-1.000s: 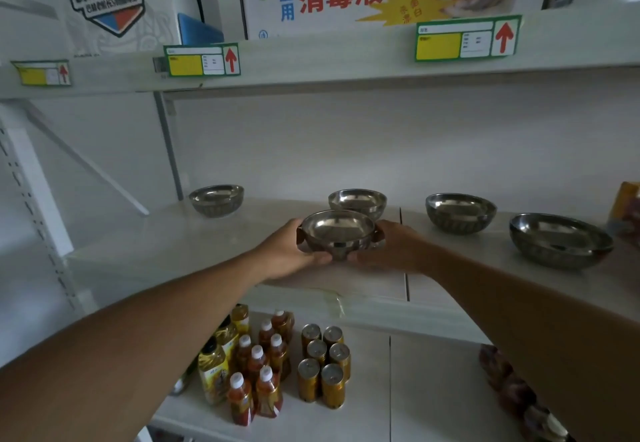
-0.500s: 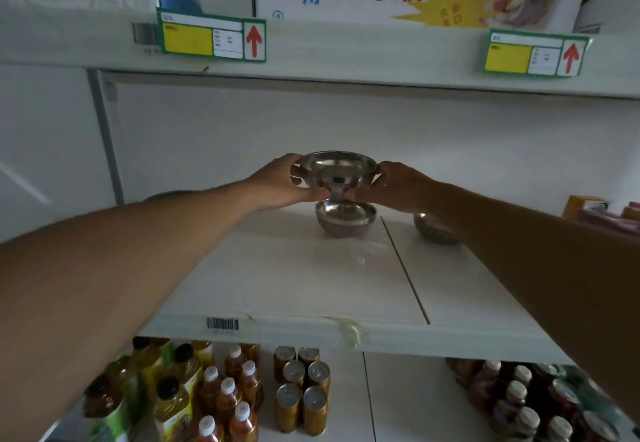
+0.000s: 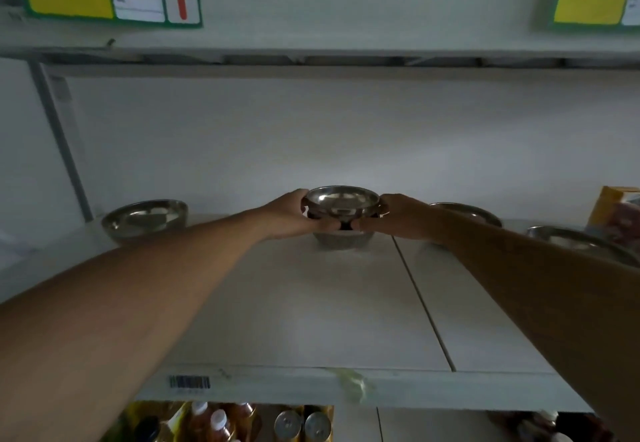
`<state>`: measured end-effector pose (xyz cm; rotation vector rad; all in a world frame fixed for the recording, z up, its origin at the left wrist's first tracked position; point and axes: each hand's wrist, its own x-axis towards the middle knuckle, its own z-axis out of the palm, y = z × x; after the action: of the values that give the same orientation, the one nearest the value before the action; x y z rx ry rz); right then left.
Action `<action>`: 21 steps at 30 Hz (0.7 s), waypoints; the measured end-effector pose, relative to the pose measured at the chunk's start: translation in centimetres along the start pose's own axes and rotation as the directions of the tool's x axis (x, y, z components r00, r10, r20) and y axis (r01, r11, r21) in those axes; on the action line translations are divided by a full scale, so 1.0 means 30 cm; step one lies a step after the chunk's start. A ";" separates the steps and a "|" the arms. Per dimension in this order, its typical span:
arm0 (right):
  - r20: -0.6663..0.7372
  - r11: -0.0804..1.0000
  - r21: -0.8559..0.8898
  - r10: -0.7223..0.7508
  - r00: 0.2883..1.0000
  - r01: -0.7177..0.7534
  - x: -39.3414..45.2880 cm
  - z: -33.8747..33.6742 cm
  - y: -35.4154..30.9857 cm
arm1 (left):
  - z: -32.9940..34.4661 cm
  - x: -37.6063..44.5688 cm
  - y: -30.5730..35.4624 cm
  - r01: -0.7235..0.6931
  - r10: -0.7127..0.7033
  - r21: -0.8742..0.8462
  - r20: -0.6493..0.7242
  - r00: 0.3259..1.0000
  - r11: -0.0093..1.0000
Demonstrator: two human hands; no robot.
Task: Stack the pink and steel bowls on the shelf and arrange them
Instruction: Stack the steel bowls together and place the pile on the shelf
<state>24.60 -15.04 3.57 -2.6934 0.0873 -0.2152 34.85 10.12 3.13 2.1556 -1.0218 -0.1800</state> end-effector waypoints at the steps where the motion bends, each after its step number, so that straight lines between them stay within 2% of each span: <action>1: 0.008 1.000 0.002 0.001 1.000 -0.001 0.001 0.009 0.014 | 0.005 0.001 -0.002 -0.002 0.002 -0.004 -0.005 1.000 1.000; 5: -0.001 0.999 0.041 -0.009 1.000 0.009 -0.009 0.039 0.046 | 0.034 -0.005 -0.013 -0.009 0.009 -0.041 -0.010 1.000 0.999; 8: -0.005 0.996 0.091 -0.009 1.000 0.009 -0.019 0.053 0.048 | 0.044 -0.006 -0.026 0.022 -0.022 -0.075 -0.004 1.000 0.997; 11: 0.000 0.991 0.134 0.023 1.000 -0.022 -0.042 0.057 0.030 | 0.029 -0.022 -0.034 0.097 -0.097 -0.028 0.017 0.995 0.995; 15: -0.042 0.992 0.114 0.066 0.997 -0.061 -0.072 0.039 0.012 | -0.017 -0.081 -0.041 0.220 -0.222 0.057 0.030 0.975 0.974; 21: -0.026 0.993 0.031 0.118 0.993 -0.117 -0.179 0.026 -0.066 | -0.063 -0.196 -0.047 0.225 -0.224 0.076 -0.016 0.974 0.971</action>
<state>19.49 -12.41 2.97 -2.6464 0.2480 -0.2156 32.51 15.99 2.52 2.3393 -0.7902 -0.2418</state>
